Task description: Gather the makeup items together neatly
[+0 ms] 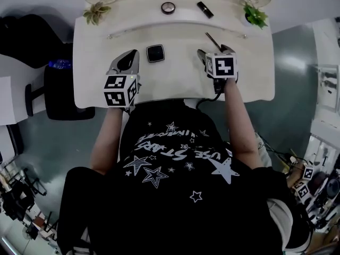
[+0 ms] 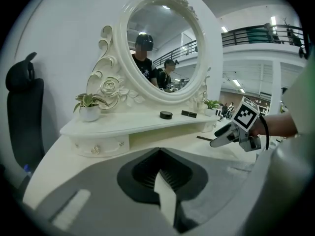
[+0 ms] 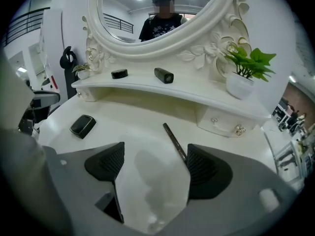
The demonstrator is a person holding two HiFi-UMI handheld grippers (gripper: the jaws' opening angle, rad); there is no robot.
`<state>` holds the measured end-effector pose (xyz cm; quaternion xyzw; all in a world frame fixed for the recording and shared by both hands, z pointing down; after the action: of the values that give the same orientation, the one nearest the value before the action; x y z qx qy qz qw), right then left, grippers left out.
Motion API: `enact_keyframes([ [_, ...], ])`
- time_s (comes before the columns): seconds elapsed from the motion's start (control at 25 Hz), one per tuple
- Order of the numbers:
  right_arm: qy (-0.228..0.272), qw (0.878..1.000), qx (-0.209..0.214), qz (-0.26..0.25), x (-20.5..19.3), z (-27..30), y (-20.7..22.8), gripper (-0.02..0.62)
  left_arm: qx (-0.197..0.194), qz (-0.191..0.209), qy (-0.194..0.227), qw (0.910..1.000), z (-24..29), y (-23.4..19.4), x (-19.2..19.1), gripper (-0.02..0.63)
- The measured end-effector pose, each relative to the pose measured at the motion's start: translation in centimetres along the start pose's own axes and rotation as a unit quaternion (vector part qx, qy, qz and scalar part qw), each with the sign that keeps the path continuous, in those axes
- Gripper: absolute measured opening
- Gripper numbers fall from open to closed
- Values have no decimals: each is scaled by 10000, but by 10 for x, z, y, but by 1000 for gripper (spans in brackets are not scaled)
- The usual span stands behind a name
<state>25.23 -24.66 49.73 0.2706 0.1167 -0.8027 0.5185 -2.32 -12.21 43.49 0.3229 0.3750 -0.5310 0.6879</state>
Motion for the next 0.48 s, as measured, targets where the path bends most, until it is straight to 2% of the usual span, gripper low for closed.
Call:
enact_keyframes([
  [0.48,-334,9973,277,-585,3,20,41,243,421,-219,-120,9988,4,38,-4,2],
])
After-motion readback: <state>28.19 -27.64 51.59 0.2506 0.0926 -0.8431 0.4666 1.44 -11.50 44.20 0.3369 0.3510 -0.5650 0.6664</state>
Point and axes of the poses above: the fingertips, and each gripper's own axes: z forward along the fingers, y to its right, x out of its top, the point moved 5 cm from there along -z, backward along the fingers, and after that the axes turned 11 degrees about z, right-handed, at the moved point
